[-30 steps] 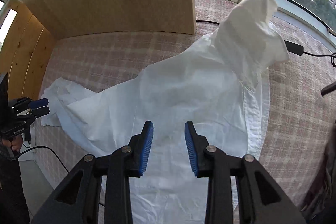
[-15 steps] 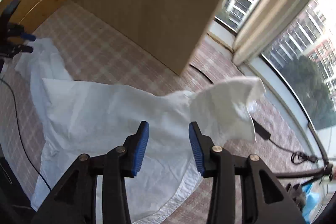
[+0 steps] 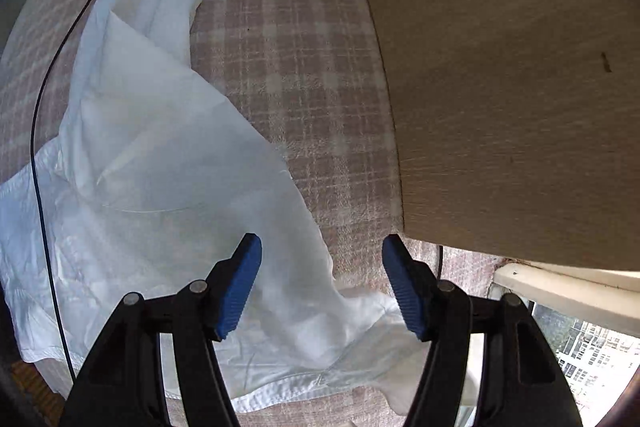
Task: Fold clothes
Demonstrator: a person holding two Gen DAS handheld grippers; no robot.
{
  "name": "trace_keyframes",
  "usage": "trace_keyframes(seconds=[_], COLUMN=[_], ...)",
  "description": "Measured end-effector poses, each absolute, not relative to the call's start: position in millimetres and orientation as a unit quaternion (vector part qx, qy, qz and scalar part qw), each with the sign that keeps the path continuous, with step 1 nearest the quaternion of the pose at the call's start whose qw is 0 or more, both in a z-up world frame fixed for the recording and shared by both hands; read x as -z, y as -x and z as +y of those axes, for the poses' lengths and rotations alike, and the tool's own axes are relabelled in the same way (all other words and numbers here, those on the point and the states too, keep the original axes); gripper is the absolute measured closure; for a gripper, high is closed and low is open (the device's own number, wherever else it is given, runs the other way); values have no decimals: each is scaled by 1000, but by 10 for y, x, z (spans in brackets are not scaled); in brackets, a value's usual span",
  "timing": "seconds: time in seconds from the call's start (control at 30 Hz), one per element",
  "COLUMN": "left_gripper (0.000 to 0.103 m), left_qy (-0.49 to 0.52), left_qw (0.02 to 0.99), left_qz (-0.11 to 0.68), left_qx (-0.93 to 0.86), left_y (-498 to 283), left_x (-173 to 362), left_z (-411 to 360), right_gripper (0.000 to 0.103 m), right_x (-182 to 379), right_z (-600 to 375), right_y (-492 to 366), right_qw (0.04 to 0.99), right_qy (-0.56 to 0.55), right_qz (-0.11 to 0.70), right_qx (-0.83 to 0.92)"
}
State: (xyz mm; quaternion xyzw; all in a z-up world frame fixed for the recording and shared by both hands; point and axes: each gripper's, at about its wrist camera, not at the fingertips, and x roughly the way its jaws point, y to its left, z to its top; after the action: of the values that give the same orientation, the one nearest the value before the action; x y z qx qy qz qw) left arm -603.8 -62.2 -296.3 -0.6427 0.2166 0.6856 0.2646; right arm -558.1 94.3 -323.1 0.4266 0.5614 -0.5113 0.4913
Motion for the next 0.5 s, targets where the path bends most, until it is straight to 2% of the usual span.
trace_keyframes(seconds=[0.03, 0.1, 0.13, 0.17, 0.2, 0.27, 0.37, 0.5], left_gripper=[53, 79, 87, 103, 102, 103, 103, 103], left_qy=[639, 635, 637, 636, 631, 623, 613, 608], left_qw=[263, 260, 260, 257, 252, 241, 219, 188], left_qz=[219, 220, 212, 211, 216, 224, 222, 190], left_qx=[-689, -693, -694, -697, -701, -710, -726, -748], left_y=[6029, 6007, 5990, 5956, 5911, 5822, 5676, 5454], left_x=[2956, 2943, 2937, 2920, 2896, 2848, 2725, 2478], left_z=[-607, -584, -581, -569, -552, -516, -501, -555], right_gripper=[41, 41, 41, 50, 73, 92, 98, 99], right_x=[3291, 3419, 3466, 3507, 3528, 3478, 3271, 2840], right_z=[932, 940, 964, 992, 1025, 1096, 1250, 1546], right_y=[5603, 5649, 5657, 5658, 5649, 5602, 5502, 5389], right_qw=[491, 488, 487, 485, 488, 485, 479, 478], right_qy=[-433, -453, -466, -480, -493, -488, -464, -443], right_qz=[563, 562, 559, 557, 551, 551, 553, 522], right_qx=[504, 491, 483, 474, 464, 472, 499, 551])
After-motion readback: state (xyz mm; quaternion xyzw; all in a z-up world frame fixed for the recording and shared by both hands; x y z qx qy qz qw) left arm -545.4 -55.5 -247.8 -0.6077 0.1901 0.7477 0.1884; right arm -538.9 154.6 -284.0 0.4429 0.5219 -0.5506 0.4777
